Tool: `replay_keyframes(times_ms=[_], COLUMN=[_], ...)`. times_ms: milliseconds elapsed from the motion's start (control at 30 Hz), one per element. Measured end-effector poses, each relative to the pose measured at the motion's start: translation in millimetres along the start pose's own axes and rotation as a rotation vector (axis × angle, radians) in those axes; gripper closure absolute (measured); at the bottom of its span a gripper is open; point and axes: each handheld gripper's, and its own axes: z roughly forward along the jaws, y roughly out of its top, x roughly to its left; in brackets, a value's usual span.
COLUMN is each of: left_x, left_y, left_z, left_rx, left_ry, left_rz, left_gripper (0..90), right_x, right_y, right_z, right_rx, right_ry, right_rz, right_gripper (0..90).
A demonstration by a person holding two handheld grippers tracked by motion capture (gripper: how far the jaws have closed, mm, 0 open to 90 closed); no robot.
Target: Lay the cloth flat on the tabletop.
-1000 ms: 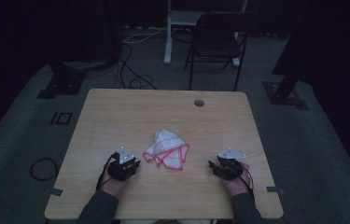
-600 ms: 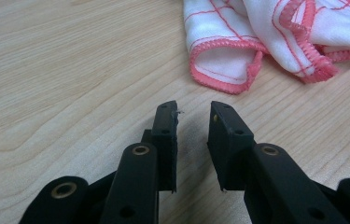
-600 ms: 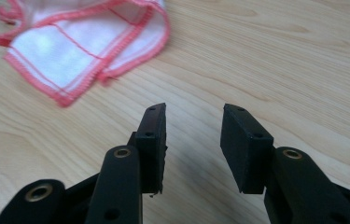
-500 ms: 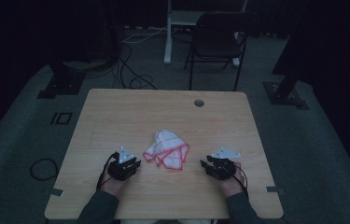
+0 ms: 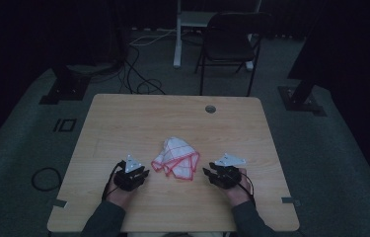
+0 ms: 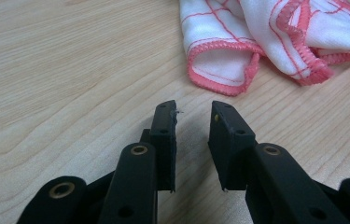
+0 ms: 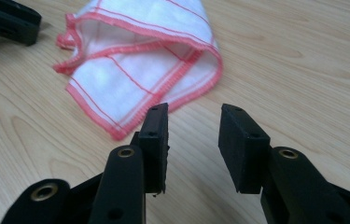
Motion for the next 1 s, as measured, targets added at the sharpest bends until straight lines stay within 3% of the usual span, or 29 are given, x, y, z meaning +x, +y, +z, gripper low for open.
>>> replay_keyframes(times_ms=[667, 1000], left_x=[-0.5, -0.7], left_y=[0.2, 0.1], left_z=[1.2, 1.3], left_rx=[-0.005, -0.007], left_ry=[0.001, 0.007], left_rz=[0.006, 0.002], left_gripper=[69.3, 67.8], right_x=[22.2, 30.9], right_y=[30.9, 42.6], right_z=[24.9, 37.8], right_rx=[-0.008, 0.009], right_ry=[0.036, 0.050], right_rz=[-0.055, -0.086], right_gripper=[53.0, 41.3])
